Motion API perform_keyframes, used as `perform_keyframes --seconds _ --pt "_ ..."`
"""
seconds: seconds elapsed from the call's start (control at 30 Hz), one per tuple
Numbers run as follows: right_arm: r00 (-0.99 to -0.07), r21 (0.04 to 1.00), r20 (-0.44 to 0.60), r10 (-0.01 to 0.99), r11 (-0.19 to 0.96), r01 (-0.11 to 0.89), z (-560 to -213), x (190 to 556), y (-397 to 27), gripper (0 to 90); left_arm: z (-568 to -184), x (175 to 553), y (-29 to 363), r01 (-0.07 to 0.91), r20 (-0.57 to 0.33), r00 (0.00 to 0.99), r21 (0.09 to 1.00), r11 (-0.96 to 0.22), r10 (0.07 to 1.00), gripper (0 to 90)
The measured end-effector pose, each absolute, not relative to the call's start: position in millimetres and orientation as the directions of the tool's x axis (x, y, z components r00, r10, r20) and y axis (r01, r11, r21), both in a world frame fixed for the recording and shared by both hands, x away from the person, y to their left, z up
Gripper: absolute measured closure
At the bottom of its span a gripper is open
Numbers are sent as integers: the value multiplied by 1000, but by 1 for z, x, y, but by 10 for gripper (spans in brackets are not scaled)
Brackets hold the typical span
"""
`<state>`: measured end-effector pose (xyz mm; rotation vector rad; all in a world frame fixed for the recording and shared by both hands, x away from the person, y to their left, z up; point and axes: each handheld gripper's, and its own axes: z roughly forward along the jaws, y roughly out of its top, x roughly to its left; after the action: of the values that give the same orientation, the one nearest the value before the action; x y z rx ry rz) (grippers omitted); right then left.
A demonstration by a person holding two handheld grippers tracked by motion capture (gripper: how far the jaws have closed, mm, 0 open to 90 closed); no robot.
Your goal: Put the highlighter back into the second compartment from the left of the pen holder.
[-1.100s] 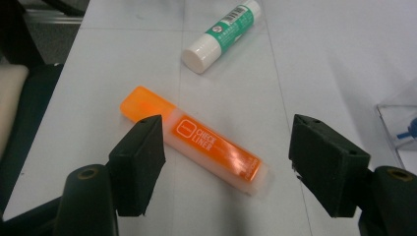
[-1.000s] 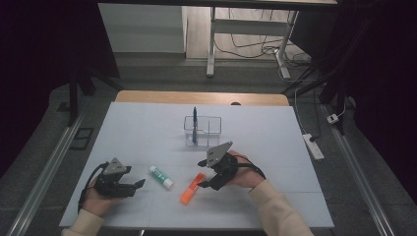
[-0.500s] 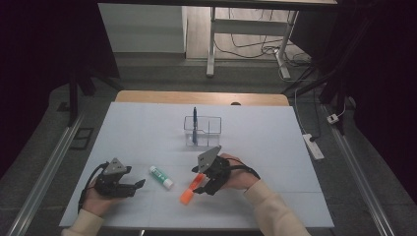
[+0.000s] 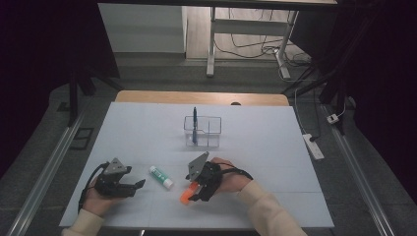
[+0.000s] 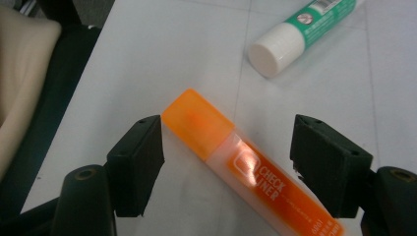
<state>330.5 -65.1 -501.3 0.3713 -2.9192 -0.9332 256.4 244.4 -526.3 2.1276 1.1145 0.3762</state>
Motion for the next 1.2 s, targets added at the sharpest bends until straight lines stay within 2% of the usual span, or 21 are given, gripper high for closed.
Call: perform_keyframes --seconds 0.47,0.8,0.93,1.2 --pt "-948 520 -10 -317 808 -276 -512 324 -51 348 -527 257 244 604 -58 593 693 -395 803 249" --pt "-933 495 -39 -358 804 -329 -513 323 -49 388 -527 257 244 605 -61 589 694 -390 806 249" --pt "-930 477 -43 -366 810 -341 -514 325 -49 449 -527 257 244 605 -60 589 694 -390 806 249" --pt "-923 476 -65 -379 801 -363 -512 328 -55 628 -527 257 245 605 -60 588 694 -390 806 249"
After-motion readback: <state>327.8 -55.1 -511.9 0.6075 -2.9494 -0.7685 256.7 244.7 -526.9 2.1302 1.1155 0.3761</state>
